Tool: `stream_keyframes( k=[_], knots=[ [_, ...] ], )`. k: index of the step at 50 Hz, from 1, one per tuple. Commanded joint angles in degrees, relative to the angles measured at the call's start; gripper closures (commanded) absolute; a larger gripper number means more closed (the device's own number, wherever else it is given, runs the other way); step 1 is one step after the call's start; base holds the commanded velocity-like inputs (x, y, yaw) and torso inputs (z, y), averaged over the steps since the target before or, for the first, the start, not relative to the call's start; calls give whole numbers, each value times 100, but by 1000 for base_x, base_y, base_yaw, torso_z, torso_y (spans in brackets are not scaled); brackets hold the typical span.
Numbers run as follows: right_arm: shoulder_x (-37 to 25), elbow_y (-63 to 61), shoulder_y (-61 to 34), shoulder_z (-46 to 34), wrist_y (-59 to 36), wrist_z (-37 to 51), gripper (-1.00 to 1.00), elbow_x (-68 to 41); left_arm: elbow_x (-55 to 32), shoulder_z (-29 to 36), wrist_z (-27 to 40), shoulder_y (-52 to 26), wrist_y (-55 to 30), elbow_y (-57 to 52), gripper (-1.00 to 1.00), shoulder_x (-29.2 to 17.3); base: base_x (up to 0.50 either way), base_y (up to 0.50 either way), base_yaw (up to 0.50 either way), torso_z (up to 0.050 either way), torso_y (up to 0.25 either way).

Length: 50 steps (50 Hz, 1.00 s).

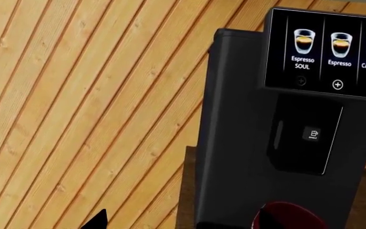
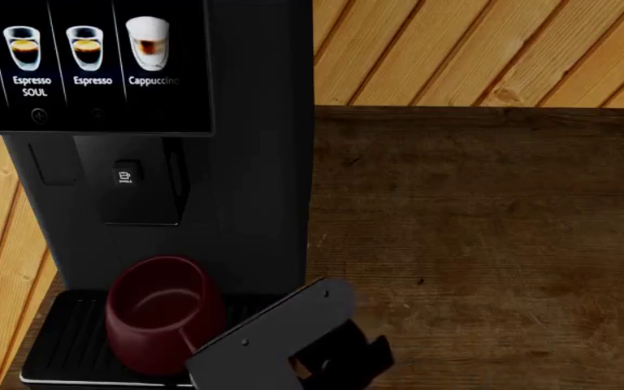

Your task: Pick the mug from under the coffee machine dispenser and place it on the counter.

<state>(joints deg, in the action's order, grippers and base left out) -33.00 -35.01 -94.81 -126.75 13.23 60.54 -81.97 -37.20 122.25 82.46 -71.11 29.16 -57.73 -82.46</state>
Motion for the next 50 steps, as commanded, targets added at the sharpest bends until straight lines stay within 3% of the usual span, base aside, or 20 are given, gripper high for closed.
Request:
stream_keyframes(
  k=[1,50],
  knots=[
    [134,70,50,80,-6,-97,-100,-83,50,16,35,60,21,27,-100,26,0,0,0,0,0],
    [518,596,229,297,-148,-334,-100,-155,37,-48,17,155,49,59,-100,63,0,0,0,0,0]
  ],
)
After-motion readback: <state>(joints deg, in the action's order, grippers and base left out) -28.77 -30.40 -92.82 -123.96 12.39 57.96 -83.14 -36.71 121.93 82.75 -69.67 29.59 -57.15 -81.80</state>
